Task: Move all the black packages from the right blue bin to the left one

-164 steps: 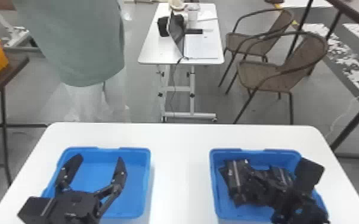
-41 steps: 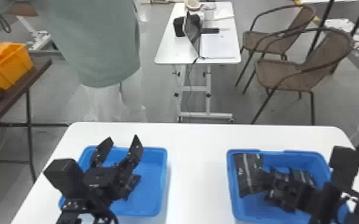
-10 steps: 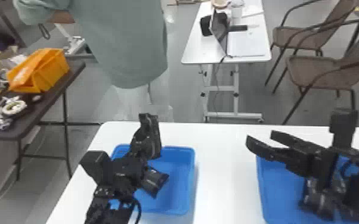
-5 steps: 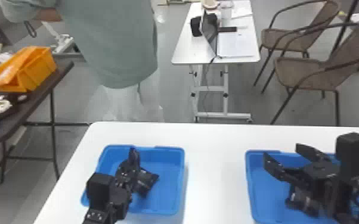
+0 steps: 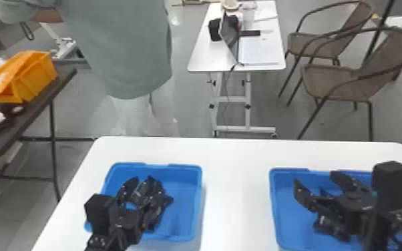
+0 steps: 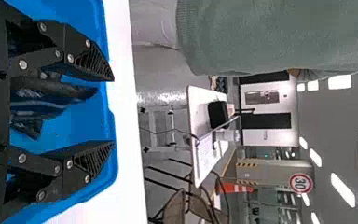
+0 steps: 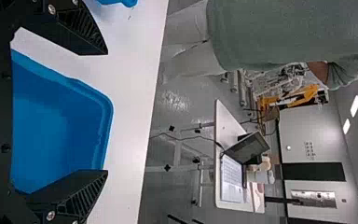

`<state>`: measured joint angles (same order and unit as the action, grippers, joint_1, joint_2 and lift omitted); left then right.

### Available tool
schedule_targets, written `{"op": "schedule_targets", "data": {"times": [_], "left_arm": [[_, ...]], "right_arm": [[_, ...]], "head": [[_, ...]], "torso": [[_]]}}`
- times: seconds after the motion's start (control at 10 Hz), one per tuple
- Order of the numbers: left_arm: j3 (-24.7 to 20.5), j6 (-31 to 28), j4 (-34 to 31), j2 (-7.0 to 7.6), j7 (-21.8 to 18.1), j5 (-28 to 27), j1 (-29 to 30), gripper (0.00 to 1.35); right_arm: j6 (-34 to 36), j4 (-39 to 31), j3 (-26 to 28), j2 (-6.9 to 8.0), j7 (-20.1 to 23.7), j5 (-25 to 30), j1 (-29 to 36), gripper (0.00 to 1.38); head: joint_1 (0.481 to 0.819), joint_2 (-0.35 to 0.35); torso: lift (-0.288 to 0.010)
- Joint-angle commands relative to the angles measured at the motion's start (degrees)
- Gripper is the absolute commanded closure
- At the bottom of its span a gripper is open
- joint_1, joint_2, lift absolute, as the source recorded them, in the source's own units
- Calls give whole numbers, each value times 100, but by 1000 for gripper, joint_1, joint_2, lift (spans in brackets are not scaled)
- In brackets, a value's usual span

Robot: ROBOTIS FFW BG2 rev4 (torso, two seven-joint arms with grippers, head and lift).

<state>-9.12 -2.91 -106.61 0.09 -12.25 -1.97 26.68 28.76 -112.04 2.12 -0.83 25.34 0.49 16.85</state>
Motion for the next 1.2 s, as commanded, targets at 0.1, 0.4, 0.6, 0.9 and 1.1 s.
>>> {"op": "schedule_targets", "data": {"times": [0.1, 0.4, 0.6, 0.9, 1.1], "left_arm": [[-11, -61, -589, -24, 39, 328, 4, 315], [147, -114, -923, -24, 206, 812, 57, 282], [244, -184, -932, -24, 364, 979, 92, 282], [437, -175, -932, -24, 636, 1190, 127, 282], [437, -184, -932, -24, 654, 1234, 136, 282]], "right_arm": [[-134, -204, 175, 83, -292, -295, 214, 110], [-99, -459, 192, 89, -1619, -963, 759, 110], [-11, -388, 245, 89, -2243, -1385, 926, 105], [-11, 7, 350, 89, -2903, -1930, 935, 111], [-55, 429, 377, 89, -2929, -2009, 715, 124]], "head": [[695, 136], [695, 83], [695, 59], [695, 16], [695, -6]], "torso": [[-42], [-42], [-42], [-42], [-42]]}}
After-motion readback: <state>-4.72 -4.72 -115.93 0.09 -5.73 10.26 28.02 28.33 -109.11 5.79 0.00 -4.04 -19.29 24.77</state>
